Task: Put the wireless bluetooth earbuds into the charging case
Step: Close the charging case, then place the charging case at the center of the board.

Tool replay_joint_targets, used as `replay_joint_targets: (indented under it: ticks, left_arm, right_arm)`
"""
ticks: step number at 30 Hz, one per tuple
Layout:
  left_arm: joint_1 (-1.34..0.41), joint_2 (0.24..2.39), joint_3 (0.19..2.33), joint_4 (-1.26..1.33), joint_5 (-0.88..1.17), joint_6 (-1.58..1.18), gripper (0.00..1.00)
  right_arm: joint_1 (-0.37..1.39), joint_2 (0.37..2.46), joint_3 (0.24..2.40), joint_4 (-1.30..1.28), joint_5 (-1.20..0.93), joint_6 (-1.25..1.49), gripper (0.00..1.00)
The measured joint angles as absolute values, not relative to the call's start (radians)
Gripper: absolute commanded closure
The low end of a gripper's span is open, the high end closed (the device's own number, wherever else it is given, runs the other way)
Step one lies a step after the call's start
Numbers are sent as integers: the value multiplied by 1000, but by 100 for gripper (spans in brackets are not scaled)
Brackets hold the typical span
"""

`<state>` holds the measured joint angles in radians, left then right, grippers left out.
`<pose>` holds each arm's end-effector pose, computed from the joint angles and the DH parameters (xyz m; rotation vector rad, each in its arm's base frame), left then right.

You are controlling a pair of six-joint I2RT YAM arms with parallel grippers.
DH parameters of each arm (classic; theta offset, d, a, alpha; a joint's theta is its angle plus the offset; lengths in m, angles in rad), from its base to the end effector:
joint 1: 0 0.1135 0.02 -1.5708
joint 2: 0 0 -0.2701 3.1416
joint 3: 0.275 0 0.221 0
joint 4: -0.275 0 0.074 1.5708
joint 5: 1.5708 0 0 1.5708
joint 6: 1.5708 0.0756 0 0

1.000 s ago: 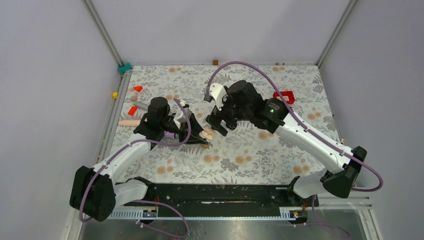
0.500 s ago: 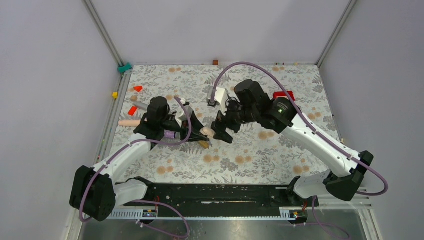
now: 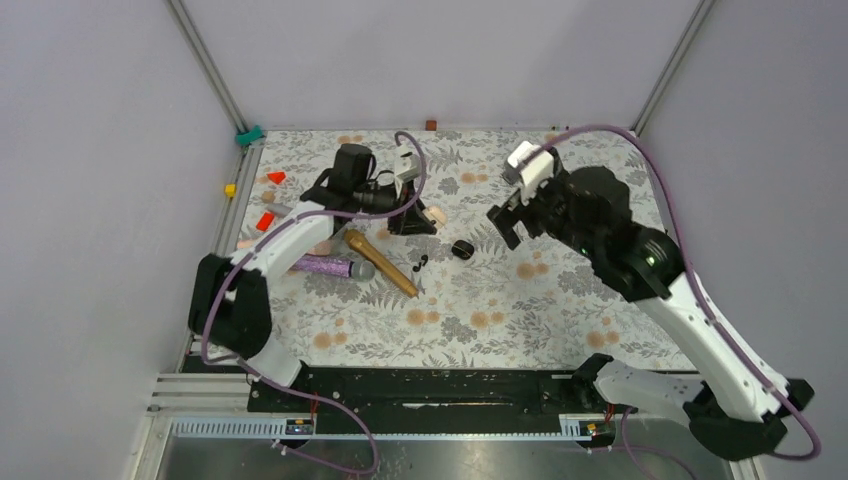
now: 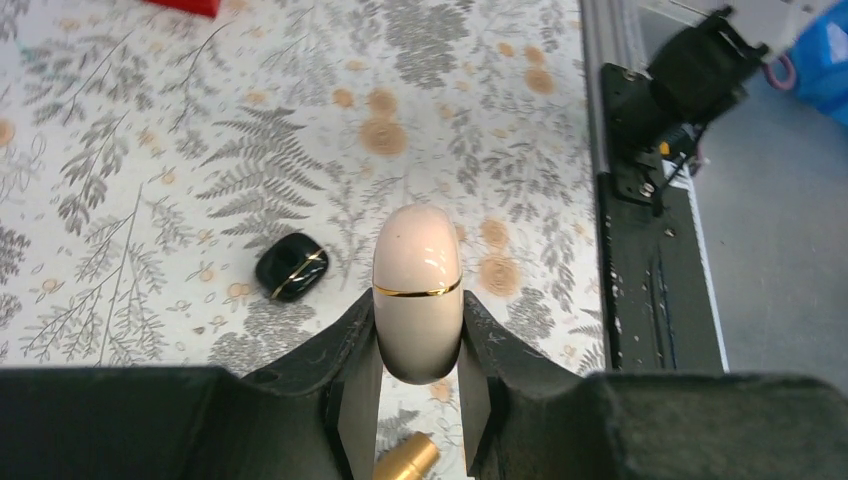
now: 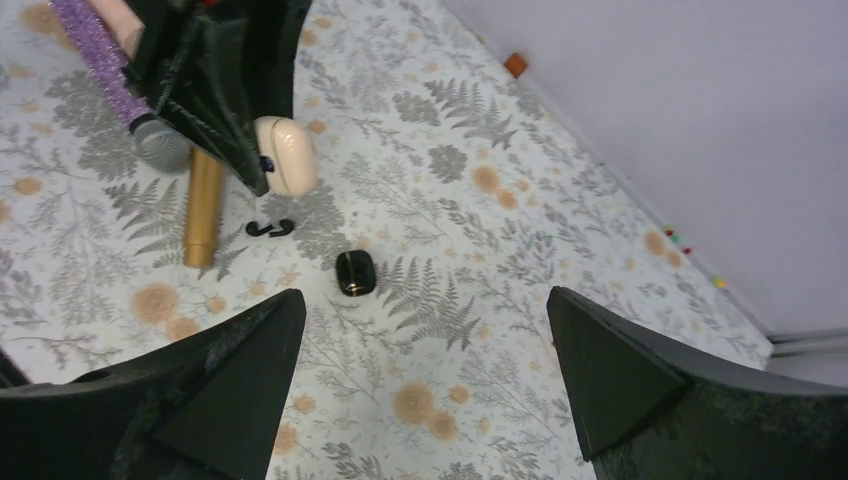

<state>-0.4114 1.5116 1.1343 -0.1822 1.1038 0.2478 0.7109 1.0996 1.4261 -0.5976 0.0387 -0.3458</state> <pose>0.2621 -0.1880 0.3032 1.2330 1.5948 -1.2572 0.1714 0.1437 0.4392 -0.9077 1.6090 0.2197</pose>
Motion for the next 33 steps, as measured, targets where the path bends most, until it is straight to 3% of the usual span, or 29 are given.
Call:
replay_joint_targets:
  ticks: [6,12,21,31,33]
  left_arm:
    - [-405,1858,1402,-265,1014,133,100]
    - [-390,2229,1648,-288,955,-124,100]
    - [-351,2365,1744,-234,884,-414,99]
    - [-352,2406,1768,-221,812,-503,72]
    - [-352,2406,1768,-220,808,-507,56]
  right_arm:
    - [691,899,1223,-486,96,-388,0]
    - [637,890,1143,-429,94,-389,0]
    - [617,897,1077,-385,87,-389,1]
    - [614,900,1061,-352,81,-388,1]
    - [614,900,1060,-352,76,-387,1]
